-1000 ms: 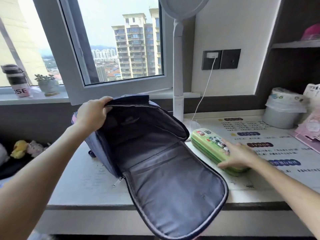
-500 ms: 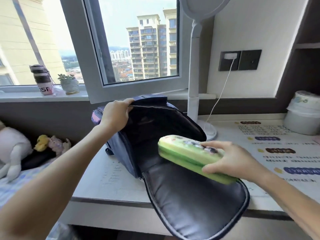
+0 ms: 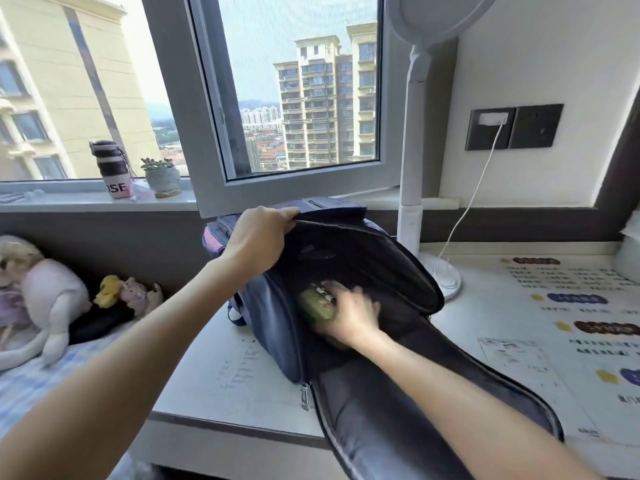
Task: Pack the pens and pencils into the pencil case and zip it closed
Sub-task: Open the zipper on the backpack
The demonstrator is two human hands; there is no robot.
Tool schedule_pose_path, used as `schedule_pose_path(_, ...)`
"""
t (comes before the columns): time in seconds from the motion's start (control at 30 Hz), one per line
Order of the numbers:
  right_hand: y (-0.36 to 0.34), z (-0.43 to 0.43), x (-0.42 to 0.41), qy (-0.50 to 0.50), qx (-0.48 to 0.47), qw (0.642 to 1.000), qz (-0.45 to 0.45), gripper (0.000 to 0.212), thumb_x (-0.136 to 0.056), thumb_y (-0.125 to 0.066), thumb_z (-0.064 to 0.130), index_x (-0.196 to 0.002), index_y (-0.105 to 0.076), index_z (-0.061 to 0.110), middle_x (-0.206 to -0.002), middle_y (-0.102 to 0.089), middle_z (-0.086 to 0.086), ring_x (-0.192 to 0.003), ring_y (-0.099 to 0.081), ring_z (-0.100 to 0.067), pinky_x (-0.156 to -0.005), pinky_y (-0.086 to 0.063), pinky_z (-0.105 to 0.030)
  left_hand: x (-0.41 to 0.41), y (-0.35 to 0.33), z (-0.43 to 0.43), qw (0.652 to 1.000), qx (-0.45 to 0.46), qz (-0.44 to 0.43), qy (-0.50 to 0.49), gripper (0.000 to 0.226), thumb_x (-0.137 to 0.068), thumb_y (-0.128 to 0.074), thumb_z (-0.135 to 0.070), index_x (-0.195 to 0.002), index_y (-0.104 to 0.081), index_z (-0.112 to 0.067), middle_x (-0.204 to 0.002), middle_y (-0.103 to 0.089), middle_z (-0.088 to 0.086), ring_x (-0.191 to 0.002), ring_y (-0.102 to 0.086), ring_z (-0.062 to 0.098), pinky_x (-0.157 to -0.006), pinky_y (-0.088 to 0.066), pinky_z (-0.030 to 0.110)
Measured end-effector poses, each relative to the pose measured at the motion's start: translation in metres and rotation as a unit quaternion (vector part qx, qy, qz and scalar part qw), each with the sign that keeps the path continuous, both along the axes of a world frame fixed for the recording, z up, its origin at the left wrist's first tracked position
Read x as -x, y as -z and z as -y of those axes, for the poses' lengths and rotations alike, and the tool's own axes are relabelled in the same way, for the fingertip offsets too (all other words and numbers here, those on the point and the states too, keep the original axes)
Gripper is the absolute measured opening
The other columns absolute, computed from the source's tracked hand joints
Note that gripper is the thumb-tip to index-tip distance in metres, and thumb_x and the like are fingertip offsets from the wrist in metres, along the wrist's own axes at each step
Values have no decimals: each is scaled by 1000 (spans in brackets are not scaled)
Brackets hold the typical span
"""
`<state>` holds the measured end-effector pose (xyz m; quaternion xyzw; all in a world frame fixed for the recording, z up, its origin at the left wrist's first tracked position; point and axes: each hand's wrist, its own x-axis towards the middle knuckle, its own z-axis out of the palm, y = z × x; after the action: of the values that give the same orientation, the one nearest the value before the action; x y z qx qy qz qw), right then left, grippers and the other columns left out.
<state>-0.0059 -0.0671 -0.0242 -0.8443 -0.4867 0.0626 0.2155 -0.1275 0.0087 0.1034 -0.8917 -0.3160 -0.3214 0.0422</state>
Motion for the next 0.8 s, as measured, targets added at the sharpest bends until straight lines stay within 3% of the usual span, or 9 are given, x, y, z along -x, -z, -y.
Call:
schedule_pose_path(0.13, 8, -19, 0, -29, -104, 994, -35, 69, -64, -74, 49, -120, -50, 15, -121, -51, -11, -113, -49, -32, -98, -37, -40, 21, 20, -8, 998, 44, 46, 4, 25, -90, -56, -19, -113, -64, -17, -109, -70, 9, -105, -62, 26, -87, -44, 30)
schedule_pose_path(0.23, -3, 12, -20, -66, -135, 980, -130, 35, -77, -67, 31, -105, -63, 12, -115, -57, -10, -109, -55, -28, -94, -41, -31, 42, 33, -8, 978, 154, 126, 60, 28, -82, -67, -25, -109, -66, -21, -108, -69, -3, -105, -61, 12, -96, -43, 26)
schedule_pose_path(0.3, -10, 50, -45, -83, -98, 988, -88, 18, -84, -58, 18, -98, -68, 18, -110, -63, -3, -105, -58, -21, -88, -42, -26, 58, 39, 3, 972, 121, 197, 52, 18, -82, -67, -24, -98, -68, -17, -99, -67, -4, -95, -62, 17, -91, -46, 32)
schedule_pose_path(0.43, -22, 148, -84, -104, 45, 993, -17, 54, -80, -40, -9, -98, -69, 33, -113, -66, 6, -101, -57, -13, -86, -44, -25, 90, 84, 46, 958, 72, 260, -98, 19, -81, -61, -14, -63, -57, -9, -60, -57, 0, -58, -53, 22, -55, -40, 28)
schedule_pose_path(0.5, -21, 190, -94, -120, 152, 981, 29, 67, -79, -36, -12, -108, -62, 43, -127, -54, 14, -118, -49, -13, -97, -39, -25, 96, 120, 67, 957, 229, 127, -127, 13, -79, -60, -16, -67, -62, -13, -63, -61, -3, -63, -57, 19, -55, -41, 27)
schedule_pose_path(0.57, -15, 225, -91, -165, 278, 945, 48, 76, -81, -38, -6, -126, -38, 56, -144, -30, 19, -138, -26, -12, -111, -25, -25, 97, 150, 82, 903, 416, 24, -105, 12, -76, -64, -17, -87, -68, -18, -84, -68, -4, -81, -63, 15, -69, -49, 28)
schedule_pose_path(0.67, 2, 255, -69, -194, 350, 912, 94, 87, -80, -49, 13, -138, -2, 57, -156, 1, 9, -145, 3, -13, -118, -2, -34, 86, 171, 93, 845, 526, 76, -59, 29, -65, -73, -15, -94, -69, -17, -88, -68, 0, -84, -65, 18, -78, -50, 31)
schedule_pose_path(0.73, 11, 257, -51, -178, 276, 927, 180, 80, -78, -60, 25, -140, -18, 52, -154, -10, 11, -145, -7, -17, -118, -6, -46, 76, 173, 101, 844, 523, 111, -53, 21, -62, -78, -20, -80, -70, -16, -79, -68, 0, -76, -62, 14, -68, -46, 28)
schedule_pose_path(0.8, 9, 252, -45, -170, 125, 941, 265, 55, -66, -75, 29, -116, -58, 45, -140, -49, 3, -130, -46, -22, -107, -29, -55, 70, 174, 107, 849, 511, 131, -38, 9, -70, -74, -19, -73, -68, -12, -71, -67, -1, -68, -58, 10, -61, -41, 25)
